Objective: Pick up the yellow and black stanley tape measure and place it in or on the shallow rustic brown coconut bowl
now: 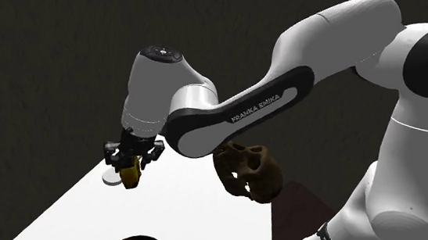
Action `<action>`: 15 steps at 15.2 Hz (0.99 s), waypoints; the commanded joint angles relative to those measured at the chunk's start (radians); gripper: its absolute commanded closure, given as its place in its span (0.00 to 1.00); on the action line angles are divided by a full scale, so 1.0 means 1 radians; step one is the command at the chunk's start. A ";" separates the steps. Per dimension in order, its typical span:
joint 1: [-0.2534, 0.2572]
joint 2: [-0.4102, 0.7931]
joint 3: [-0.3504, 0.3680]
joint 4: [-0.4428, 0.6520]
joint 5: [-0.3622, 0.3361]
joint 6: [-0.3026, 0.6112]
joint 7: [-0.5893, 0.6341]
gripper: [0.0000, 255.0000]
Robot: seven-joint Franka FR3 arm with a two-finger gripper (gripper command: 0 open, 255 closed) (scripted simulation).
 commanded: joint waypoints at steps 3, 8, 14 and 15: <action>0.037 -0.069 0.033 -0.084 0.012 0.014 0.077 1.00; 0.092 -0.138 0.079 -0.159 0.027 0.017 0.178 1.00; 0.167 -0.194 0.138 -0.210 0.037 0.001 0.310 1.00; 0.181 -0.201 0.148 -0.214 0.037 -0.004 0.334 1.00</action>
